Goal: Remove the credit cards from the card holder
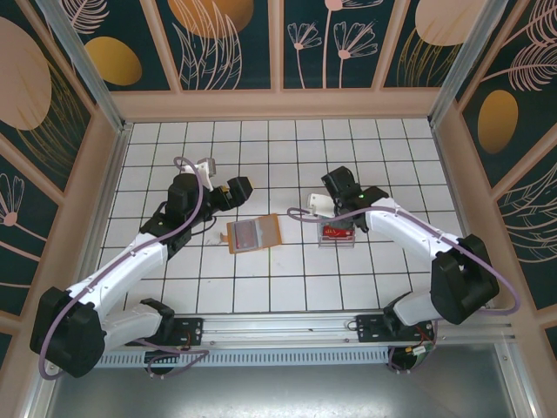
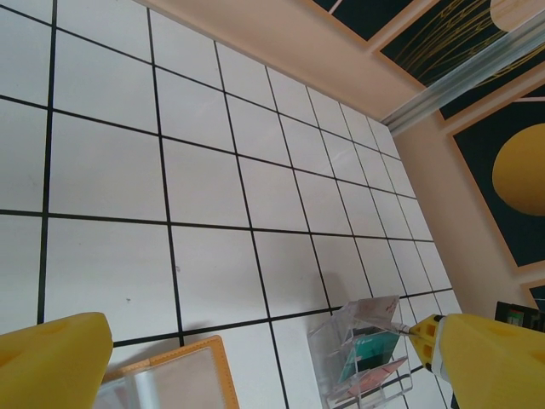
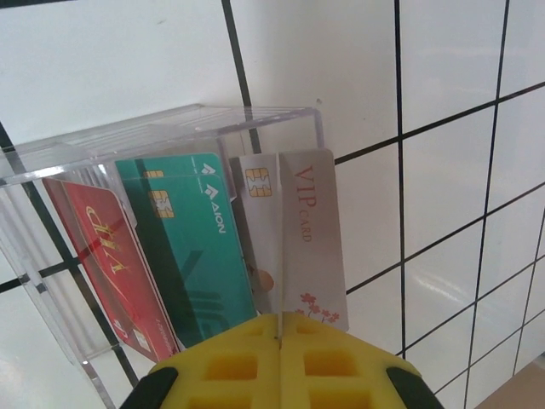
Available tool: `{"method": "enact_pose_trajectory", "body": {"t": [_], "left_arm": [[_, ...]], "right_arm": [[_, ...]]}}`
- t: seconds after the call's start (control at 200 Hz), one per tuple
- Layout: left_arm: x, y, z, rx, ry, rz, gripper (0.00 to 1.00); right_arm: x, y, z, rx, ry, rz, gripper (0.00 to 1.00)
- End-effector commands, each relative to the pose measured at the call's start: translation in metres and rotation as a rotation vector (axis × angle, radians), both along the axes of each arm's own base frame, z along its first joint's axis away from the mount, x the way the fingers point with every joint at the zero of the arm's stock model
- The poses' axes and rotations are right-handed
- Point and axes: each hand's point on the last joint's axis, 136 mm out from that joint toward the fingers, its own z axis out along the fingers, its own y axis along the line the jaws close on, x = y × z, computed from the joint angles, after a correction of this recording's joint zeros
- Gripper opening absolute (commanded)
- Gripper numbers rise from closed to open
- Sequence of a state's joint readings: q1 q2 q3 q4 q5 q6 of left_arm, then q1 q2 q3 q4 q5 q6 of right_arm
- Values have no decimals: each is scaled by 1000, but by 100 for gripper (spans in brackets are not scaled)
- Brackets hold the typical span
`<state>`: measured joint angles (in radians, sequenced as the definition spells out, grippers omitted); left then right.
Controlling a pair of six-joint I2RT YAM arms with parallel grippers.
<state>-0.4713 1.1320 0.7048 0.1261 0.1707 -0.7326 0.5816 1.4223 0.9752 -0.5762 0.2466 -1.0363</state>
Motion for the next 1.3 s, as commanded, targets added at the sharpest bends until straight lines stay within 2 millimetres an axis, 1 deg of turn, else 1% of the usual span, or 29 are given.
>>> {"method": "enact_pose_trajectory", "body": {"t": [0.0, 0.2, 0.22, 0.26, 0.27, 0.3, 0.39, 0.571, 0.651, 0.716, 0.786, 0.851, 0.996, 1.116, 1.186, 1.296], "left_arm": [[-1, 2, 3, 13, -30, -1, 98], [-2, 3, 0, 14, -26, 0, 98], [-3, 3, -1, 16, -24, -1, 98], [-3, 3, 0, 13, -25, 0, 98], [-3, 4, 0, 12, -25, 2, 99], [-3, 3, -1, 12, -24, 0, 99], [-3, 3, -1, 11, -23, 0, 99], [-3, 3, -2, 12, -21, -1, 98], [-3, 3, -1, 13, -21, -2, 99], [-3, 2, -2, 14, -19, -3, 98], [-2, 3, -2, 16, -19, -1, 99], [-2, 3, -3, 22, -12, 4, 99], [-1, 7, -11, 47, 20, 22, 99], [-3, 13, -23, 82, 60, 47, 99], [-6, 17, -30, 94, 84, 60, 98], [-11, 20, -39, 93, 125, 70, 99]], "right_arm": [[-3, -2, -6, -46, 28, 26, 0], [-2, -1, -11, -31, 29, 9, 0], [0, -1, -11, -29, 23, 4, 8], [1, -1, -11, -28, 16, -8, 27], [2, -1, -12, -27, 15, -8, 30], [3, -1, -11, -23, 9, -12, 33], [14, -2, -8, -10, -33, -45, 37], [32, -9, -7, -5, -103, -113, 39], [36, -9, -7, 3, -118, -130, 40], [38, -5, -1, 32, -123, -145, 40], [44, 4, 11, 112, -134, -188, 40], [50, 14, 26, 209, -146, -240, 40], [52, 40, 51, 462, -101, -358, 38], [48, 60, 62, 661, -26, -458, 35], [48, 64, 64, 752, -1, -539, 34], [36, 87, 65, 895, 117, -612, 33]]}}
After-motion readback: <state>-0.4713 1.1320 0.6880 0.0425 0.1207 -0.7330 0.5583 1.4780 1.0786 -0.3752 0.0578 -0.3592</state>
